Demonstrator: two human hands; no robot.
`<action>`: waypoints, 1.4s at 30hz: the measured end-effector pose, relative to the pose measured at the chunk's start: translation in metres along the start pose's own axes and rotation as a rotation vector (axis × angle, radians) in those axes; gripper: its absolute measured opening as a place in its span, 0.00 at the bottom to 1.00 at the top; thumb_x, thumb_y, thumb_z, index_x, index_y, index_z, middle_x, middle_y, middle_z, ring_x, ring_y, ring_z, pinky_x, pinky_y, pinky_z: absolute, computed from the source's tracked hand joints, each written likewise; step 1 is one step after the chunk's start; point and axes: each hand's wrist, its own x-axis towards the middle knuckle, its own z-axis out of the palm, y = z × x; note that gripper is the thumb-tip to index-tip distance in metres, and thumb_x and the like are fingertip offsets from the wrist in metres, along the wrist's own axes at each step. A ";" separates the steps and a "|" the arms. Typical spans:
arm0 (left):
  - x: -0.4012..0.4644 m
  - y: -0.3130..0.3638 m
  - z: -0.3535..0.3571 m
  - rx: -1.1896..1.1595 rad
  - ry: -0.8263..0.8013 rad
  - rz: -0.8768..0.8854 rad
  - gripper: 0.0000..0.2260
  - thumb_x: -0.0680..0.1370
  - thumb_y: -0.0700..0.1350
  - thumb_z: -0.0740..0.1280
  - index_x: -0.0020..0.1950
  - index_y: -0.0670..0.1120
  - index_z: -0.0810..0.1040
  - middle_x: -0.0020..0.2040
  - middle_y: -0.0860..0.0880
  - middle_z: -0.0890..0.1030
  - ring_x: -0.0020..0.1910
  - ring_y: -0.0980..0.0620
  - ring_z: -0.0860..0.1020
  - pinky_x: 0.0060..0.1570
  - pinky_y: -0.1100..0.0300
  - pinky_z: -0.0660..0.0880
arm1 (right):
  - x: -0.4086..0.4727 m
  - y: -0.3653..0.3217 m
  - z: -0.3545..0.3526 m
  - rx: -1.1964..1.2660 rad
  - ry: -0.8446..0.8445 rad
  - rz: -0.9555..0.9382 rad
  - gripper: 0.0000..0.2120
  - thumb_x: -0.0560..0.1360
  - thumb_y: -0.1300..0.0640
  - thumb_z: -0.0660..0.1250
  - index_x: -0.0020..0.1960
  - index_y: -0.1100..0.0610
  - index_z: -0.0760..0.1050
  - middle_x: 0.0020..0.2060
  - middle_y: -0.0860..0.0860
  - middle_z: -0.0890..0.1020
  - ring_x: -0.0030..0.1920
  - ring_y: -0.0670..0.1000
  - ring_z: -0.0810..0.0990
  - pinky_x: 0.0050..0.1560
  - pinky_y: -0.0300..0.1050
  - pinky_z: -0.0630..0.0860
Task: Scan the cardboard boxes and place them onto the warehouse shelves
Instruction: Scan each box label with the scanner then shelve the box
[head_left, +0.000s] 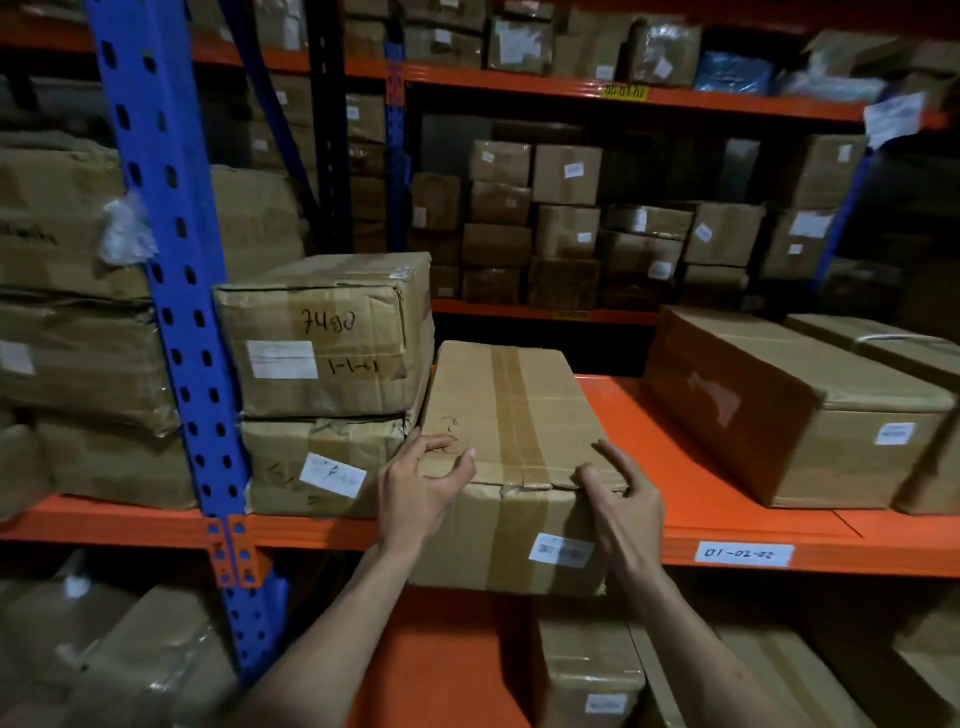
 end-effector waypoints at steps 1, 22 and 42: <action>0.006 -0.005 0.002 -0.018 -0.014 -0.008 0.15 0.69 0.60 0.74 0.49 0.52 0.84 0.47 0.53 0.86 0.51 0.49 0.83 0.47 0.56 0.79 | 0.008 0.002 0.002 -0.031 -0.042 0.005 0.22 0.78 0.54 0.73 0.72 0.51 0.77 0.60 0.42 0.79 0.42 0.25 0.77 0.38 0.25 0.73; 0.061 -0.037 0.047 0.851 -0.027 0.592 0.21 0.84 0.46 0.54 0.49 0.37 0.84 0.48 0.42 0.85 0.50 0.46 0.83 0.69 0.48 0.70 | 0.088 0.022 0.016 -0.121 -0.239 0.069 0.24 0.75 0.38 0.73 0.69 0.39 0.76 0.44 0.27 0.75 0.56 0.50 0.82 0.64 0.55 0.79; 0.065 -0.005 0.027 0.874 -0.549 0.309 0.29 0.84 0.55 0.42 0.76 0.39 0.63 0.77 0.42 0.65 0.77 0.46 0.58 0.78 0.52 0.41 | 0.095 0.007 0.010 -0.425 -0.332 0.218 0.50 0.66 0.17 0.58 0.82 0.37 0.53 0.74 0.55 0.75 0.73 0.62 0.72 0.71 0.61 0.71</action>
